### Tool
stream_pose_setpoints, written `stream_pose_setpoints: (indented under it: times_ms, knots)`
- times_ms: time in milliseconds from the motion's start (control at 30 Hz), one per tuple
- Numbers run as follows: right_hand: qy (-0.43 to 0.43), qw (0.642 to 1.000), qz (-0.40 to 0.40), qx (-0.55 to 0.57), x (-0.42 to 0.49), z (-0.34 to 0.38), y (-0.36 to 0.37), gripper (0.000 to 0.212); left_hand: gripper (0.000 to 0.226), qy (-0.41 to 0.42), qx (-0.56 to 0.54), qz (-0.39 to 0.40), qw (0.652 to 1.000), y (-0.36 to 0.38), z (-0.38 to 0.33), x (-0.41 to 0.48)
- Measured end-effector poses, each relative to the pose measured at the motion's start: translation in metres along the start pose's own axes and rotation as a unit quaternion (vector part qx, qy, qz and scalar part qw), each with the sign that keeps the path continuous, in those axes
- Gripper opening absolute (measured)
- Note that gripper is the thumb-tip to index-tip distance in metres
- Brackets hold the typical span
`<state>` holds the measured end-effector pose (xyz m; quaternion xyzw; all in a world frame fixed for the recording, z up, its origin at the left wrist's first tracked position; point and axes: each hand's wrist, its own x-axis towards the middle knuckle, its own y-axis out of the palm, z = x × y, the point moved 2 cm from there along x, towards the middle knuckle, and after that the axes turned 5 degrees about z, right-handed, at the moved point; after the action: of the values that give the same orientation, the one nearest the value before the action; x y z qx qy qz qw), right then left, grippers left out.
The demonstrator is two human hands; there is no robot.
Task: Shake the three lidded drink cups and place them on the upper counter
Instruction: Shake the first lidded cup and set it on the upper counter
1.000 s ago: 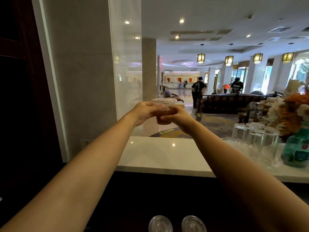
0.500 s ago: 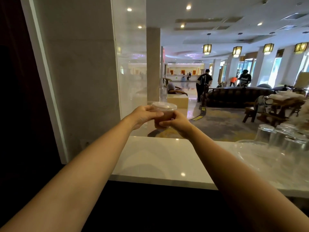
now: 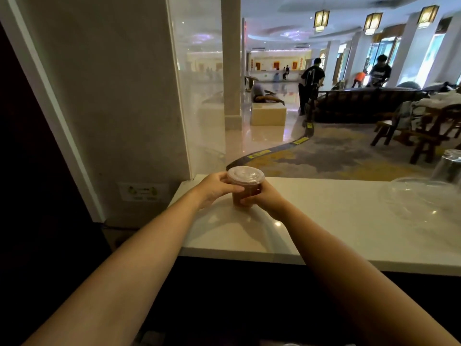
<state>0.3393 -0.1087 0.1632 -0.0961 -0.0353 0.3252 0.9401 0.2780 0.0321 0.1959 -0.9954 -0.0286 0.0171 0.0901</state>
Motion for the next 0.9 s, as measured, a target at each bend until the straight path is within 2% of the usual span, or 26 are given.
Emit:
stream_pose_setpoints:
  times_ms: [233, 333, 433, 533, 700, 900]
  knots:
    - [0.012, 1.0, 0.017, -0.02, 0.001, -0.012, 0.001, 0.082, 0.056, -0.021, 0.044, 0.004, 0.999, -0.003, 0.017, 0.005]
    - [0.026, 0.999, 0.02, -0.024, -0.002, -0.009, 0.0, 0.074, 0.063, -0.029, 0.064, -0.001, 0.998, -0.002, 0.017, 0.003]
    - [0.072, 0.995, 0.031, -0.056, -0.007, -0.006, -0.005, 0.07, 0.059, -0.032, 0.085, -0.005, 0.996, 0.0, 0.012, -0.005]
    - [0.123, 0.986, 0.015, -0.107, -0.018, -0.001, -0.013, 0.081, 0.058, -0.056, 0.112, -0.022, 0.992, -0.006, 0.006, -0.013]
    - [0.16, 0.974, 0.042, -0.154, -0.045, 0.017, -0.027, 0.082, 0.06, -0.118, 0.171, -0.036, 0.977, -0.005, -0.004, -0.035]
    - [0.187, 0.957, 0.097, -0.199, -0.082, 0.036, -0.04, 0.071, 0.05, -0.135, 0.29, 0.01, 0.947, 0.02, -0.027, -0.069]
